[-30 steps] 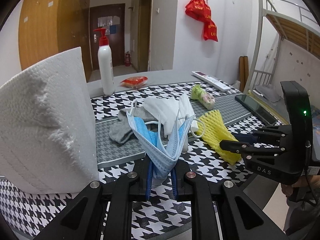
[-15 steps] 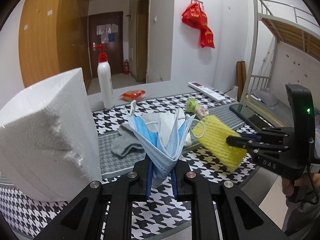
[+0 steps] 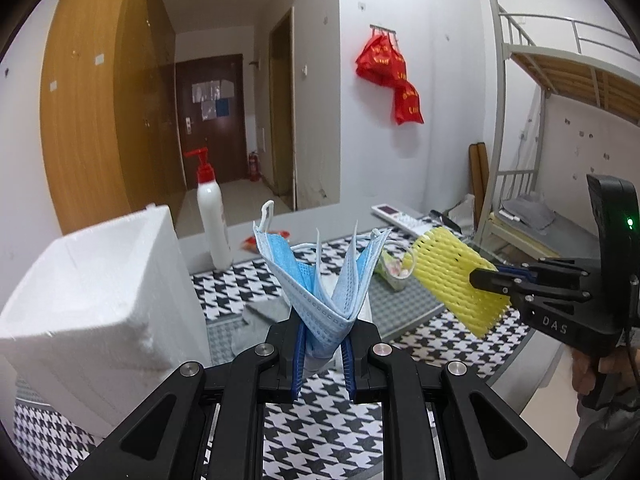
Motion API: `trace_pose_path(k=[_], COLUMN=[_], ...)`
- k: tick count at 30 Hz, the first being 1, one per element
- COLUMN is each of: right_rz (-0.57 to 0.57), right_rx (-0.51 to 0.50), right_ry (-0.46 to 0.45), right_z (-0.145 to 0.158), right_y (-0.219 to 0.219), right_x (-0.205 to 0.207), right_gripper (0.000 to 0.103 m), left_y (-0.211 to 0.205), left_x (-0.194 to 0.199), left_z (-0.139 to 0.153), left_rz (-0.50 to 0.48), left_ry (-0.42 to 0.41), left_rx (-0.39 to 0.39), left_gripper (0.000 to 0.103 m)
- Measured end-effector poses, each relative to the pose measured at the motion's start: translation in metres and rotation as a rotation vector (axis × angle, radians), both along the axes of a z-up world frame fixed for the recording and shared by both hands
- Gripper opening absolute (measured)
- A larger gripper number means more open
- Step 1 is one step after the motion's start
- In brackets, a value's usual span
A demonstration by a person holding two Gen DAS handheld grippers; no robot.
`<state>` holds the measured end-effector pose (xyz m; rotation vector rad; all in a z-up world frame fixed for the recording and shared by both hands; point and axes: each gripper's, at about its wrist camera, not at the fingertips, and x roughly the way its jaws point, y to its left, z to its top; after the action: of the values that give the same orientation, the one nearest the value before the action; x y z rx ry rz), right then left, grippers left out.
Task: Organize soft objects
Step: 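Lift the blue mask and yellow net and carry both toward the white foam box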
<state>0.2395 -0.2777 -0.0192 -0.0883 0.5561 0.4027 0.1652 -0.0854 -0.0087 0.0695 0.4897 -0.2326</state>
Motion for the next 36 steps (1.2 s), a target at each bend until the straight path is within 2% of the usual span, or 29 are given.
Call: trace_pose_path(k=[36], right_rz=[-0.033], right_rx=[0.045], right_ry=[-0.144], right_z=[0.045], right_y=[0.020], right_x=[0.000], right_gripper=[0.012], left_y=[0.026], left_x=[0.000], left_z=[0.044], left_rz=[0.026], left_ry=[-0.144], left_rx=[0.006], left_gripper=[0.017])
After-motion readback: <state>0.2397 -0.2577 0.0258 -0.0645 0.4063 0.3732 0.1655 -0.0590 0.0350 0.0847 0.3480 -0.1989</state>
